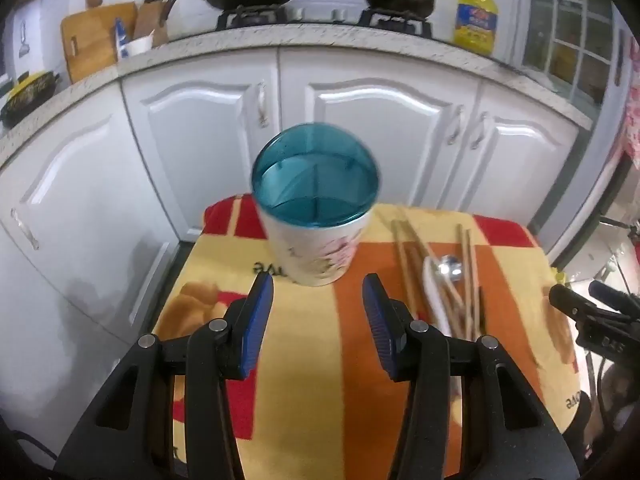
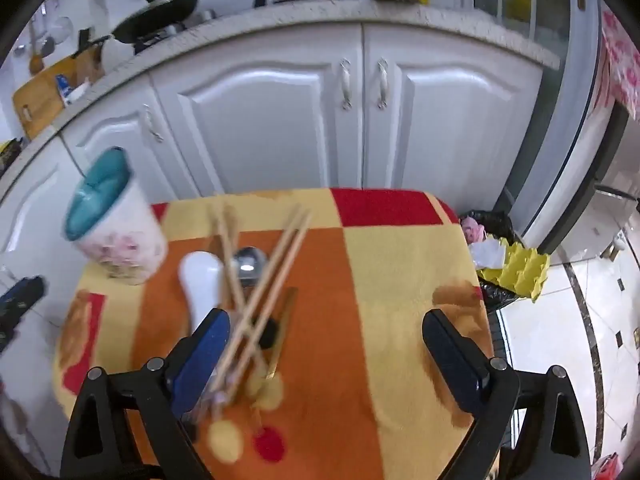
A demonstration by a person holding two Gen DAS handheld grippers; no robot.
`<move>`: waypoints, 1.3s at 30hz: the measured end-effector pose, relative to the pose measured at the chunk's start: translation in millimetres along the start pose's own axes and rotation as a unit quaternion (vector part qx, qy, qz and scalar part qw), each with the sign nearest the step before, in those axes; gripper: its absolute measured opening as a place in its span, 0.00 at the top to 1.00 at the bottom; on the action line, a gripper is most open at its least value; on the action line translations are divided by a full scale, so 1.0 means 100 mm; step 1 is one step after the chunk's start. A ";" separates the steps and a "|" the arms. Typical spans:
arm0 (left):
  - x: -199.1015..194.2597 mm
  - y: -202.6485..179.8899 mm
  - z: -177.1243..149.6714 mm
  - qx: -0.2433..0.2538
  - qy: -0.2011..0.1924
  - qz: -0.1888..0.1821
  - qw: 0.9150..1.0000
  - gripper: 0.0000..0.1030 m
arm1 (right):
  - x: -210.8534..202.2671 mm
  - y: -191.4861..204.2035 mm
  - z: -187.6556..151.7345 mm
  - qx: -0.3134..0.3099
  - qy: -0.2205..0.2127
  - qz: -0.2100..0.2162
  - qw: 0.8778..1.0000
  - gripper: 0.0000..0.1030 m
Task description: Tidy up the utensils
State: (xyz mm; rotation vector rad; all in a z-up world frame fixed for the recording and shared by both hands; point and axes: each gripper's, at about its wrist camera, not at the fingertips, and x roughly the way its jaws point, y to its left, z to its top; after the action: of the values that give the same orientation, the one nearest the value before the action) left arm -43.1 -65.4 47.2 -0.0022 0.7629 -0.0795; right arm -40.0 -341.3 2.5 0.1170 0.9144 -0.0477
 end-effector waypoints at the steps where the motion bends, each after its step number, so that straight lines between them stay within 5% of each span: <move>1: -0.02 -0.03 0.02 0.002 -0.003 -0.002 1.000 0.56 | -0.11 0.13 0.03 0.000 -0.008 -0.002 1.000 0.07; 11: -0.27 -0.22 0.13 0.022 -0.036 -0.011 0.999 0.56 | -0.85 0.52 0.02 -0.037 -0.093 -0.008 0.995 0.07; 39: -0.33 -0.28 0.11 0.023 -0.035 -0.012 0.999 0.56 | -0.87 0.64 0.10 -0.050 -0.086 -0.013 0.995 0.06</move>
State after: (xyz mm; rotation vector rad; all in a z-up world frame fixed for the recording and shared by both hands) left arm -60.8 -90.9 78.6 0.0303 0.6916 -0.1188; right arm -79.1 -279.3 83.0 0.0087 0.7440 -0.0352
